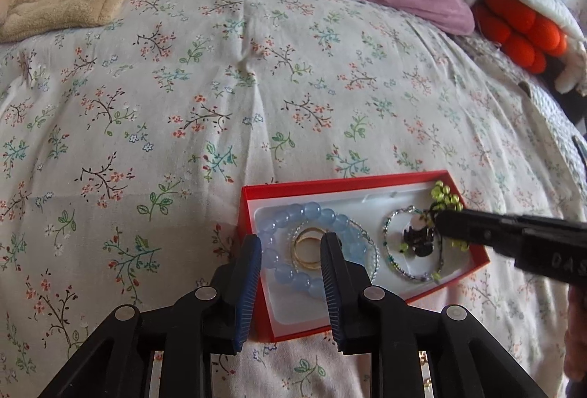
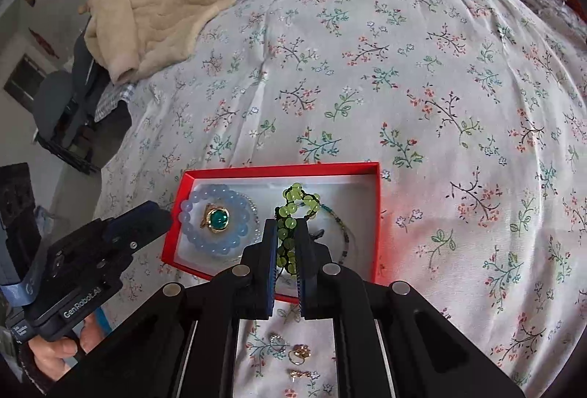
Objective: Organize jewelry
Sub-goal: 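Lift both grippers out of the box toward the small earrings, then grasp a small gold earring with the right gripper while the left gripper grasps a gold stud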
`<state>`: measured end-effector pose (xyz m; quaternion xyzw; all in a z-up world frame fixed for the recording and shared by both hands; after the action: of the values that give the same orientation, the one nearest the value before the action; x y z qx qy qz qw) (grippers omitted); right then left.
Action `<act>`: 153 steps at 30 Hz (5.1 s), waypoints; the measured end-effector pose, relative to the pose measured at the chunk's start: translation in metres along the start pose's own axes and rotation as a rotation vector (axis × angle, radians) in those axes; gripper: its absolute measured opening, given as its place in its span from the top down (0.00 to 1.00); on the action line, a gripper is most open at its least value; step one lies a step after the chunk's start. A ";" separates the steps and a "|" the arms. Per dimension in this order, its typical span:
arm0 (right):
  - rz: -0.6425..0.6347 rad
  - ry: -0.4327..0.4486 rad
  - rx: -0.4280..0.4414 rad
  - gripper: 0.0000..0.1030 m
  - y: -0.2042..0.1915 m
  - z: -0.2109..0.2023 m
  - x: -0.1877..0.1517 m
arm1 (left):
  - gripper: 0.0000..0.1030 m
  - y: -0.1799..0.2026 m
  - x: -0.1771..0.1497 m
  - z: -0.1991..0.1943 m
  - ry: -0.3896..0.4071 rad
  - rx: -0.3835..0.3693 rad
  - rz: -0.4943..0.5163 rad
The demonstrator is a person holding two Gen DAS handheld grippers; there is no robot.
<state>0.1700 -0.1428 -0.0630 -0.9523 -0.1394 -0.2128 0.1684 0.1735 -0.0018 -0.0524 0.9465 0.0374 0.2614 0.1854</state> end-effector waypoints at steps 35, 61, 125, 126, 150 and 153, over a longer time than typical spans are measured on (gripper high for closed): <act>-0.050 -0.012 -0.164 0.31 0.020 -0.067 -0.056 | 0.06 0.003 -0.060 -0.042 -0.020 0.112 0.095; -0.366 -0.202 -0.267 0.28 -0.004 -0.024 -0.181 | 0.05 -0.017 -0.165 -0.030 -0.148 0.073 0.304; -0.340 -0.094 -0.104 0.79 -0.048 0.021 -0.141 | 0.43 -0.002 -0.168 -0.006 -0.195 -0.096 0.328; -0.337 -0.095 -0.102 0.84 -0.048 0.021 -0.141 | 0.43 -0.002 -0.168 -0.006 -0.193 -0.094 0.327; -0.350 -0.094 -0.093 0.92 -0.049 0.006 -0.148 | 0.98 0.003 -0.166 -0.004 -0.171 -0.068 0.366; -0.344 -0.087 -0.091 0.92 -0.047 0.002 -0.148 | 0.98 0.003 -0.164 -0.006 -0.166 -0.069 0.363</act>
<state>0.0262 -0.1279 -0.1197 -0.9294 -0.2975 -0.2030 0.0803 0.0289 -0.0306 -0.1255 0.9491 -0.1582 0.2128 0.1700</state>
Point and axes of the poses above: each gripper's, at about its wrist camera, not at the fingertips, and z roughly the way its jaws point, y to its right, x to its top, the point moved 10 cm from there along z, roughly the way its jaws point, and after that the axes turned 15 degrees about -z, right-handed, at the moved point
